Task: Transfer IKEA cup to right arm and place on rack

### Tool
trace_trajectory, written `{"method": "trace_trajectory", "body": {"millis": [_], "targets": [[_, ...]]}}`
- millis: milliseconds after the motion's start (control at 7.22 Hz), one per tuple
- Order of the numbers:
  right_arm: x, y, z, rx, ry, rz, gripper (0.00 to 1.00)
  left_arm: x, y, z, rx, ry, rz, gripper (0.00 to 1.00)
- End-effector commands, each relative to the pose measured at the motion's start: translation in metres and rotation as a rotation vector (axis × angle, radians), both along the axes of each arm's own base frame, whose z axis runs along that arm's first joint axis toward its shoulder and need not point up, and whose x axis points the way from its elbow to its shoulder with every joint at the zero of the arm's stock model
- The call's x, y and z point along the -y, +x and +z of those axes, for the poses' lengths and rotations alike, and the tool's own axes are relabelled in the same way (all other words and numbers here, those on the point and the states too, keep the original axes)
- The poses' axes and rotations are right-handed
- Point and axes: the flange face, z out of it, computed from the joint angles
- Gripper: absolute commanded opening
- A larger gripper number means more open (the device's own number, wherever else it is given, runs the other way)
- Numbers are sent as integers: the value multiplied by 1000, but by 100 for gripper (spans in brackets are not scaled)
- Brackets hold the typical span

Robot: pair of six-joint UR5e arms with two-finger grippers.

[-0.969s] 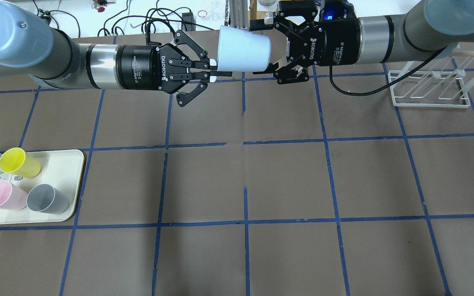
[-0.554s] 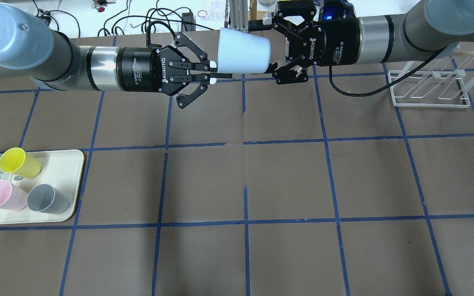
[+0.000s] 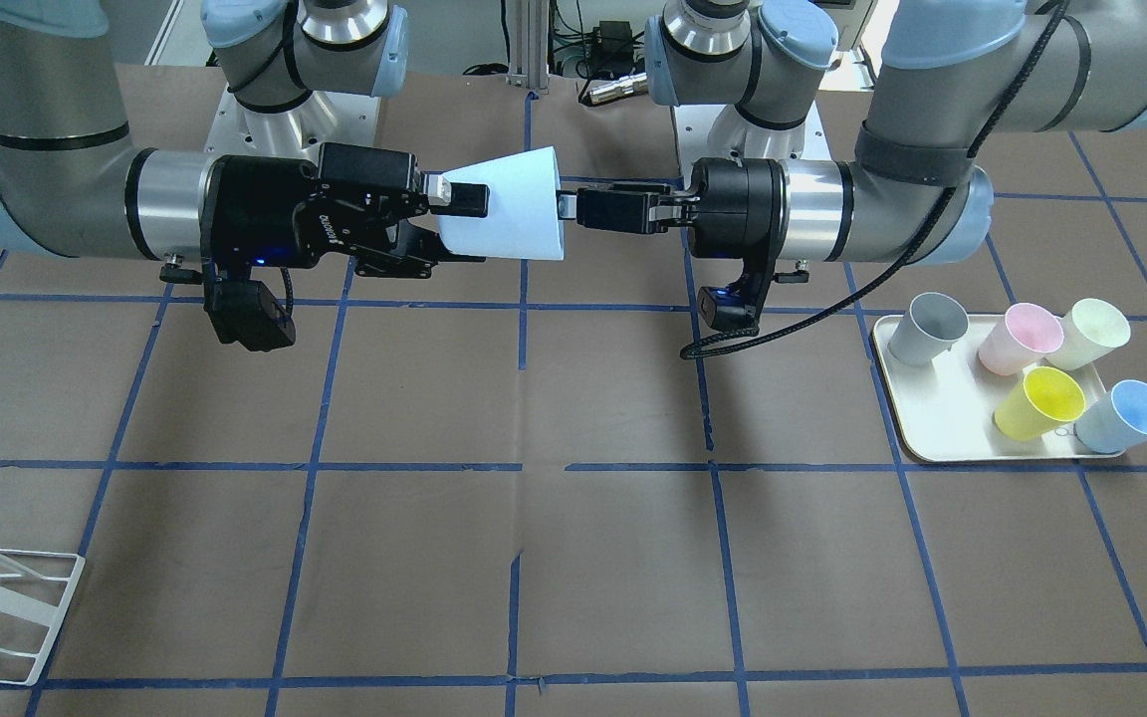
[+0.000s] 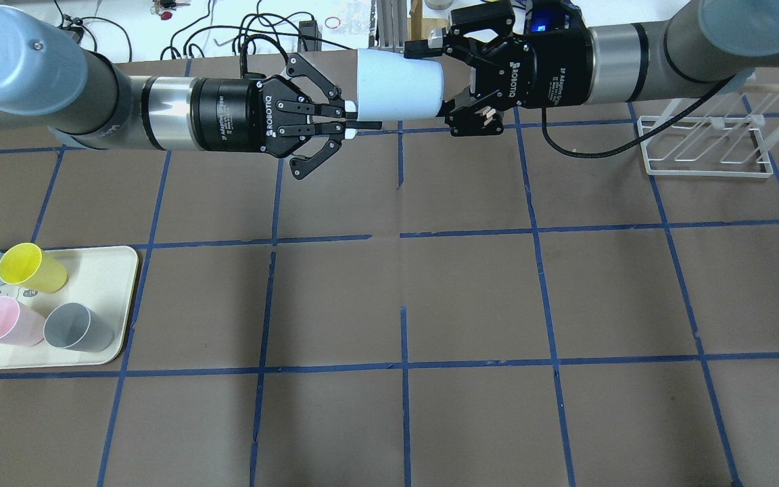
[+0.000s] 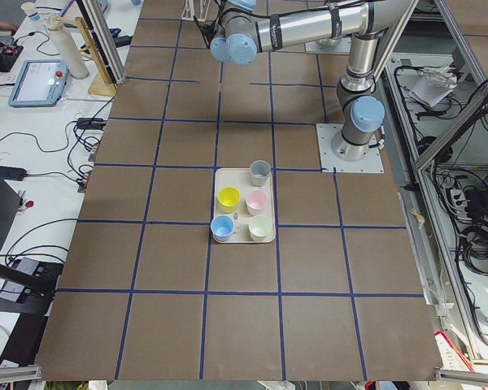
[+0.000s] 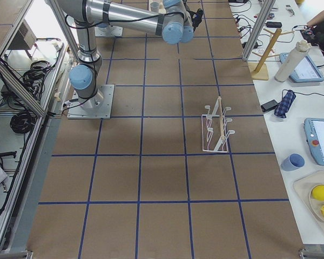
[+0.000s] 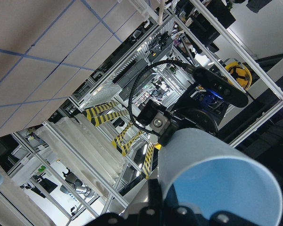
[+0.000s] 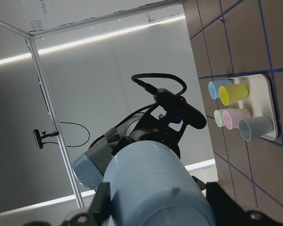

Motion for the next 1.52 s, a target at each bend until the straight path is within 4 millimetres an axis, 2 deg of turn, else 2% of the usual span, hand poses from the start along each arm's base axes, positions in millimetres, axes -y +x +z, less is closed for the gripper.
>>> {"method": "trace_trajectory", "body": {"millis": [0, 138, 277, 554, 831, 969, 1108, 1246, 1385], "targets": [[1, -1, 0, -1, -5, 0, 62, 1, 2, 1, 0, 0, 5, 44], [0, -1, 1, -3, -8, 3, 60, 2, 4, 5, 2, 0, 8, 89], [0, -1, 2, -5, -9, 6, 60, 4, 8, 8, 3, -4, 15, 100], [1, -1, 2, -6, -17, 6, 58, 8, 21, 11, 10, -10, 28, 100], [5, -1, 9, -9, -44, 6, 50, 17, 51, 12, 16, 18, 81, 100], [6, -3, 14, -28, -59, 34, 49, 16, 71, 12, 54, 12, 48, 100], [4, -7, 12, -55, -57, 73, 49, 16, 83, 25, 110, -21, -6, 100], [5, -10, 11, -82, -81, 106, 45, 22, 91, 40, 193, -62, -81, 100], [6, -12, 9, -134, -114, 160, 41, 29, 103, 56, 383, -115, -187, 100]]}}
